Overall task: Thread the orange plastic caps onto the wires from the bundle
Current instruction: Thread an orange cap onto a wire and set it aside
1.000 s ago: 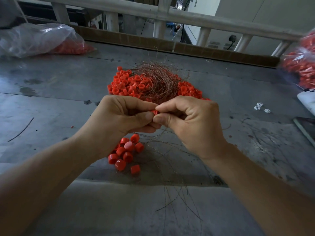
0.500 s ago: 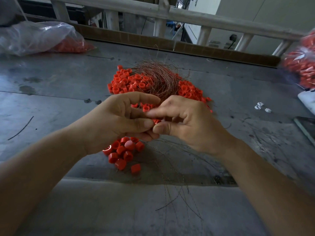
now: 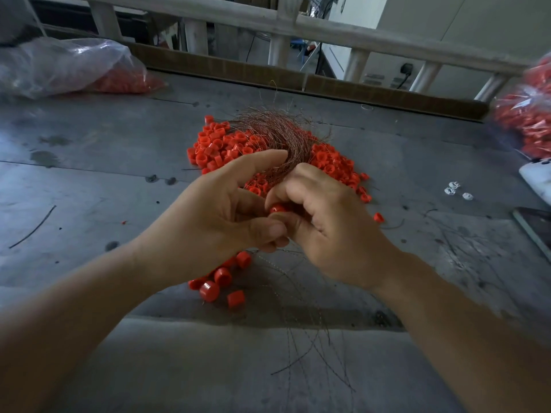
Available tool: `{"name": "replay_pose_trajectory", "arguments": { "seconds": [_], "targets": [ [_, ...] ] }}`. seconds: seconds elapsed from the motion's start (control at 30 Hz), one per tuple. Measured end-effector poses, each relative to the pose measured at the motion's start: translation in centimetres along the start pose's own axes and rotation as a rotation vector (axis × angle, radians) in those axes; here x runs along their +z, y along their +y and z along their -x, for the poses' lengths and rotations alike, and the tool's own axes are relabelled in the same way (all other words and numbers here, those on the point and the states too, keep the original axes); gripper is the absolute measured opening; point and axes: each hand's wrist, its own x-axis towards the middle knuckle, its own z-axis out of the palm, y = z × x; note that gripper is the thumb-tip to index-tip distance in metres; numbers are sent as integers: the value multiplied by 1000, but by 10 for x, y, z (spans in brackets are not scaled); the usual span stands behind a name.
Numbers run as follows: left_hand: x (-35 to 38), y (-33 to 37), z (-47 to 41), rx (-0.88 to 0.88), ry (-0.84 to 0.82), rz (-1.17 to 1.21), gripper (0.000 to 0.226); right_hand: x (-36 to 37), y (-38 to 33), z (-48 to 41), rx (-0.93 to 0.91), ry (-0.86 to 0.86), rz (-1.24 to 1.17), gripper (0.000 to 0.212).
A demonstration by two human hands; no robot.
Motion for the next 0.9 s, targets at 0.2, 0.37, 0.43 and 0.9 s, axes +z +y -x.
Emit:
{"name": "replay_pose_trajectory", "arguments": {
  "seconds": [0.2, 0.37, 0.43, 0.9],
  "targets": [
    [5, 2, 2, 9, 18, 8, 54, 0, 1, 2, 0, 33, -43, 5],
    [-2, 6, 0, -46, 10, 70, 52, 0, 4, 0, 1, 45, -95, 9],
    [-5, 6, -2, -79, 31, 74, 54, 1, 4, 0, 8, 53, -121, 17],
    [-32, 14, -7, -52, 121, 341, 39, -17, 8, -4, 183, 20, -151, 3]
  ]
}}
